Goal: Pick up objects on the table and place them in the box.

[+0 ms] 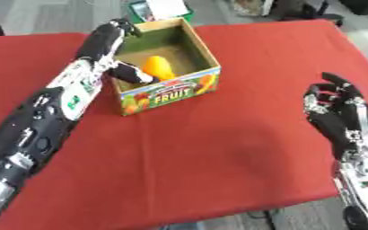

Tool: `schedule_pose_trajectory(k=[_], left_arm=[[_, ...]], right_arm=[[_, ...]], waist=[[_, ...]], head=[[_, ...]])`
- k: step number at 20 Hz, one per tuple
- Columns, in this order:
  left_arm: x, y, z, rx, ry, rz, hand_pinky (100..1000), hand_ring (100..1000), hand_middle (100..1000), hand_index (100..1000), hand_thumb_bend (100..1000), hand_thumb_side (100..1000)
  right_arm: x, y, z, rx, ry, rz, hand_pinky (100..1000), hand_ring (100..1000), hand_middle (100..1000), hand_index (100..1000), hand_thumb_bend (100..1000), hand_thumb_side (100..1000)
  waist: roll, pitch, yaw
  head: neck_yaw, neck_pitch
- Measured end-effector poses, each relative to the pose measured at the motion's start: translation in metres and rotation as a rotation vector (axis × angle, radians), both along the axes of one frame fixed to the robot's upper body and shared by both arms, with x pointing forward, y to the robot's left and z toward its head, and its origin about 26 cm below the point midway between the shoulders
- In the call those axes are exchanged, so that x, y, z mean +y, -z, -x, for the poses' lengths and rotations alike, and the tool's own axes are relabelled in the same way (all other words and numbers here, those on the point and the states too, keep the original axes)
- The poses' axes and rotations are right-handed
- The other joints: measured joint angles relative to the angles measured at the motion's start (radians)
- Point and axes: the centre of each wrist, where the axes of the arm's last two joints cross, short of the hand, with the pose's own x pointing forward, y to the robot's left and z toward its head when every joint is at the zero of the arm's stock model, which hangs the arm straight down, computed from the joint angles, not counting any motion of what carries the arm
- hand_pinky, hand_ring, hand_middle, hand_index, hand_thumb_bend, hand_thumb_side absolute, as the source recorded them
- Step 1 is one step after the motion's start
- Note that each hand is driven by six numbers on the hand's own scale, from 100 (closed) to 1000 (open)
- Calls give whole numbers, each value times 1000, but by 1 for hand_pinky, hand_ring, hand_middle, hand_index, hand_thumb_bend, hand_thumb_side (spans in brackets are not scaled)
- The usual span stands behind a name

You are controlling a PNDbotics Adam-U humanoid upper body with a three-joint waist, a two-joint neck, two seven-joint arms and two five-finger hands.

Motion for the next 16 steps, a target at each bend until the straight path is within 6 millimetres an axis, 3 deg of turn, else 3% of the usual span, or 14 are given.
schedule_pose_trajectory(k=[4,6,9,16], left_arm=[[4,-29,9,-66,39,115,728,763,694,725,1000,523],[10,-49,18,-114,66,185,730,761,685,716,990,502],[33,-65,37,-154,88,309,717,753,667,701,892,497],[94,-41,78,-117,40,627,694,726,631,679,810,457]], right_arm=[[-1,2,1,7,5,0,634,617,615,808,100,100],[-2,2,0,8,11,-2,634,617,615,808,100,100],[-4,2,0,3,21,-5,634,617,615,808,100,100],[-9,0,0,-7,49,-11,635,617,615,808,100,100]], waist=[[0,-6,21],[0,-9,39],[-1,-13,68],[-3,-15,129]], head=[[-5,0],[-11,1],[-25,1],[-45,2]])
